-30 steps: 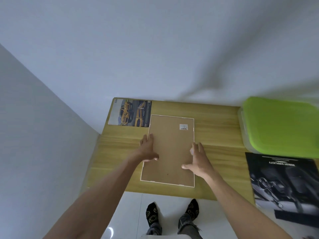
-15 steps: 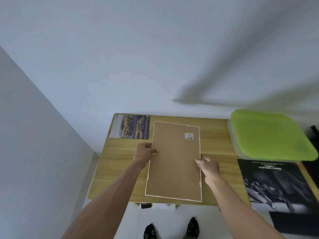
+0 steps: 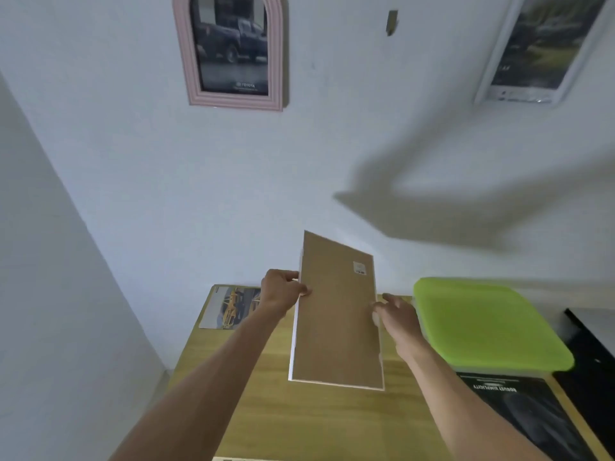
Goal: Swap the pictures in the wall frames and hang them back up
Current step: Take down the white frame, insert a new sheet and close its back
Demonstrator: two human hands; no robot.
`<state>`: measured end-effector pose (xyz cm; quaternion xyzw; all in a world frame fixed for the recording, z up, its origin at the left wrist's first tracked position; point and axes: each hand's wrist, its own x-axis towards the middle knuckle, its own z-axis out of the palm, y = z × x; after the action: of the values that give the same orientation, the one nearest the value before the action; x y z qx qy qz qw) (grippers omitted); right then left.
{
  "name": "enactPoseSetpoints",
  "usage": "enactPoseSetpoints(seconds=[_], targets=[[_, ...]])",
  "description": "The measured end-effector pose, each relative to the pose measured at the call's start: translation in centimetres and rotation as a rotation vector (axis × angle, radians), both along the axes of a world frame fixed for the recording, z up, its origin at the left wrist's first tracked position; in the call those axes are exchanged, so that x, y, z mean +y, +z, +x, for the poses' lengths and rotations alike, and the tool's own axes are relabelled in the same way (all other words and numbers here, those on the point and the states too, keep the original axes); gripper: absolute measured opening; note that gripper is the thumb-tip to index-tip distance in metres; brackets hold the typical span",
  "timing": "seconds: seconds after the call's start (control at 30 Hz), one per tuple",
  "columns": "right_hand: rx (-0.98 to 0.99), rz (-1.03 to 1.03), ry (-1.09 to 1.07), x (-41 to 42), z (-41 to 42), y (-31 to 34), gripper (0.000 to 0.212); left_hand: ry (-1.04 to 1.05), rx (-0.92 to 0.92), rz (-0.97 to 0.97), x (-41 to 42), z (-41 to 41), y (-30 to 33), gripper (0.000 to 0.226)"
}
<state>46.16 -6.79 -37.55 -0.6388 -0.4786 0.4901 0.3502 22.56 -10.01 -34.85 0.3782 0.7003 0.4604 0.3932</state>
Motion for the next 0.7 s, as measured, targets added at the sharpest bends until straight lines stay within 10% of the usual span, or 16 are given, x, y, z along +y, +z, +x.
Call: enactPoseSetpoints(seconds=[0.37, 0.7], targets=[[-0.041, 0.277, 0.289, 2.6, 1.9, 14.8, 0.064, 0.043, 0.507, 0.287, -0.9, 12.3, 8.4, 0.005], [-0.169, 0.407, 0.231, 1.8, 5.6, 17.8, 0.047, -0.035, 0.261, 0.415, -4.1, 20.2, 9.9, 0.03]])
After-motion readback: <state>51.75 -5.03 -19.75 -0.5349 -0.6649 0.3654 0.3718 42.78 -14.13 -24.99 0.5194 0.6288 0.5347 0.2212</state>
